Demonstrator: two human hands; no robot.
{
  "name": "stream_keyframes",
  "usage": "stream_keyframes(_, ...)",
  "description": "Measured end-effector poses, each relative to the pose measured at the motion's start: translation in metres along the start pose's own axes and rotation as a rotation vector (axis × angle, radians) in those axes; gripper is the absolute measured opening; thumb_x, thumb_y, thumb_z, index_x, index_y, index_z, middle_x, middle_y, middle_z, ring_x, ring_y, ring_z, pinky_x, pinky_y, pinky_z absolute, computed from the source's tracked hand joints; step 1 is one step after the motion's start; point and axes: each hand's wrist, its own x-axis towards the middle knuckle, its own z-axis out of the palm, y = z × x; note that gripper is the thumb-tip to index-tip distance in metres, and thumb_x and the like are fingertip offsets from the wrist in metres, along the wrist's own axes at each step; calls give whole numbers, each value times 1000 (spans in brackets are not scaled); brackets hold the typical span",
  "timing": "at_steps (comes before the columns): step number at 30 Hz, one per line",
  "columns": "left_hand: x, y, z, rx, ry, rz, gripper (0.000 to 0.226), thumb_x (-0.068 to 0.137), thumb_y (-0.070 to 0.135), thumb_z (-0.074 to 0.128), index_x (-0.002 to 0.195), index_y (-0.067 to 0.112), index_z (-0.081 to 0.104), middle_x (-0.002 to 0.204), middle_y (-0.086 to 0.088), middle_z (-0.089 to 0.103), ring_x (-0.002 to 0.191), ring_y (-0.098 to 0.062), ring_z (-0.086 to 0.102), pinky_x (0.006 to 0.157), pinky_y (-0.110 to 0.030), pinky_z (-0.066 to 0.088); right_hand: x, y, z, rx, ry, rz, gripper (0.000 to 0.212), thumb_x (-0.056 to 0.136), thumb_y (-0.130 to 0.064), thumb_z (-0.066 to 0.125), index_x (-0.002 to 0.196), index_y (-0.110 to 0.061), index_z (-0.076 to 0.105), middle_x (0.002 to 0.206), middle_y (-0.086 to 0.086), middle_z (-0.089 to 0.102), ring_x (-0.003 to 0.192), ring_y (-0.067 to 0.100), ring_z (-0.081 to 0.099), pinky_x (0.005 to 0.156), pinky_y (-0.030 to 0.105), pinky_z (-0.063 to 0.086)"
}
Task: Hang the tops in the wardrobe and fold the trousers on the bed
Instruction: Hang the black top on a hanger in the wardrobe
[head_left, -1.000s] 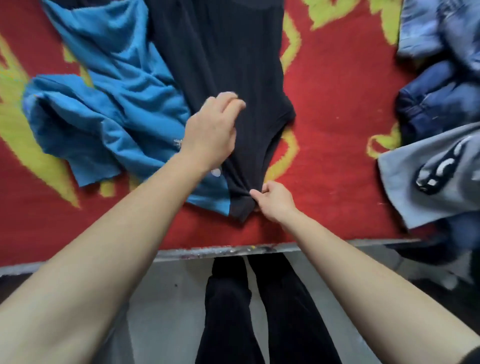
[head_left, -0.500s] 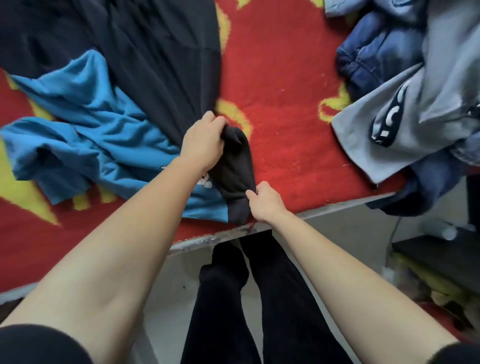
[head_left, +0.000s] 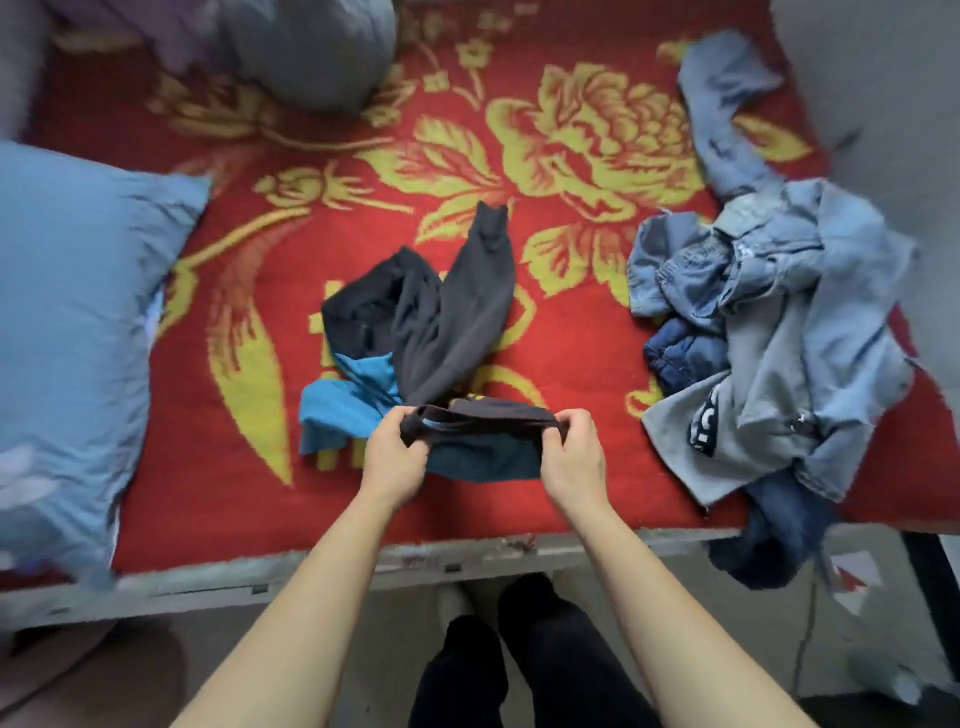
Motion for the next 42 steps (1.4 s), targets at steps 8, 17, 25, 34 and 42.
stream_keyframes(8, -106, 105, -147, -531, 394, 118, 25, 88, -5, 62, 86, 19, 57, 85, -6, 64, 75, -17, 58, 59, -24, 50, -88, -166, -48, 81, 63, -659, 7, 98, -27, 53, 105, -29, 52, 98, -9, 63, 91, 16, 59, 74, 29, 38)
stream_keyframes(17, -289, 115, -210, -875, 933, 240, 16, 67, 31, 78, 77, 30, 66, 81, 1, 68, 77, -13, 66, 63, -27, 53, -186, -249, -69, -13, -475, -1166, 20, 91, -38, 60, 109, -30, 64, 100, -16, 65, 93, -1, 55, 82, 20, 41)
stream_keyframes(25, -464, 50, -166, -657, 1388, -41, 30, 57, 24, 70, 82, 35, 57, 73, 12, 61, 75, -12, 58, 69, -30, 48, -296, -205, -31, -342, -1089, -1411, 23, 85, -54, 60, 86, -32, 68, 81, -14, 69, 81, 8, 65, 67, 27, 47)
stream_keyframes(34, -633, 12, -130, -575, 1632, -170, 37, 62, 17, 61, 86, 41, 47, 73, 19, 48, 65, -4, 47, 61, -22, 42, -454, -144, -8, -157, -1319, -1442, 15, 92, -38, 64, 86, -25, 67, 83, -10, 68, 81, 8, 62, 72, 25, 46)
stream_keyframes(42, -781, -82, -137, -691, 1898, -275, 30, 83, 12, 63, 85, 42, 57, 92, 3, 65, 84, -16, 63, 67, -28, 49, -626, -79, 7, -7, -1231, -1623, 5, 92, -35, 66, 88, -34, 66, 70, -25, 59, 75, -20, 54, 61, -1, 37)
